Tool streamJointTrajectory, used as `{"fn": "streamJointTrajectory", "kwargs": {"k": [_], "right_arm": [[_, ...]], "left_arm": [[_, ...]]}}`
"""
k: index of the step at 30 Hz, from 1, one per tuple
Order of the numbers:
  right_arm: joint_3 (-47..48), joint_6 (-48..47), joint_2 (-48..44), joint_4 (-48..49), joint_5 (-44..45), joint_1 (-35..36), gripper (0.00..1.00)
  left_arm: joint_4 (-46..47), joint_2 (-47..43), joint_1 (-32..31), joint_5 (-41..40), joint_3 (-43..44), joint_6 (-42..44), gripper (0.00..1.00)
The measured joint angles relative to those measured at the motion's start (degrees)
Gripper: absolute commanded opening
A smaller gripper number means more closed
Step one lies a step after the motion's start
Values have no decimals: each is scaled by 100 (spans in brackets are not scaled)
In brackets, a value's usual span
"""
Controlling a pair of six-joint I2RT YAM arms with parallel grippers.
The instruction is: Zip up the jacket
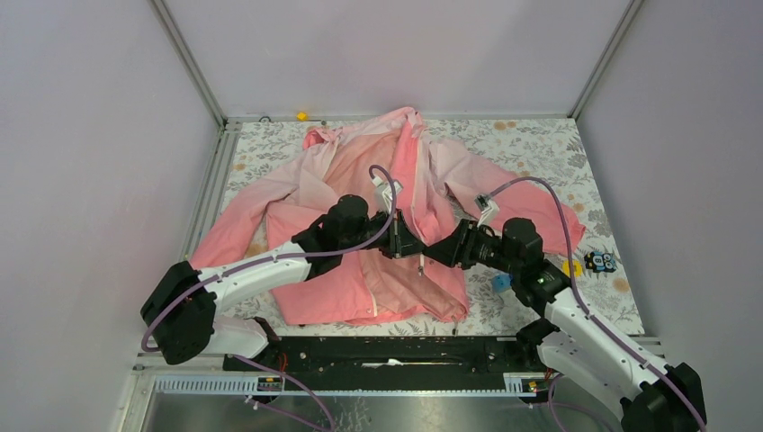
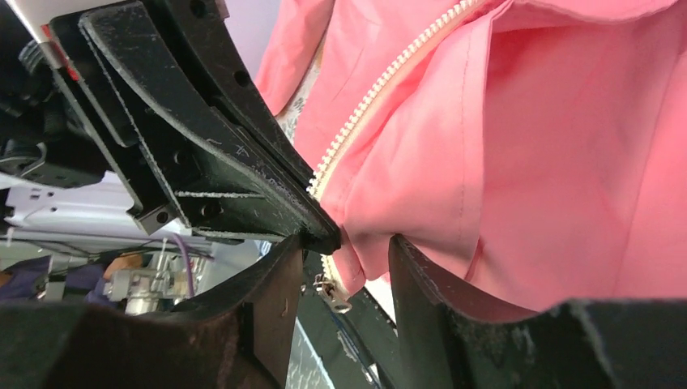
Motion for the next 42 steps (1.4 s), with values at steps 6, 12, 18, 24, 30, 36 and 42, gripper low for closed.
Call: {"fn": "streamJointTrajectory", "kwargs": {"k": [6,12,18,24,30,36,42], "right_arm": [[166,-267,221,-306,232,188,43],[166,-332,299,-308,258,321,47],[166,-361,413,-293,313,372,38],[166,-363,481,-225,321,391,33],[166,-363,577,-103,326,415,26],[166,-367,614,-48,323,420,9],[164,-372,614,9,326,420,1]], "left_arm": [[-142,17,-2,-282,50,20,0],[-225,52,-20,-334,129,22,0],[-240,166,-24,-341,212,22,0],[-245,201,-24,-354,214,26,0],[-240,256,-24,-354,247,24,0],[-243,315,-24,-358,269,22,0],[-216,315,-17,-361,273,22,0]]}}
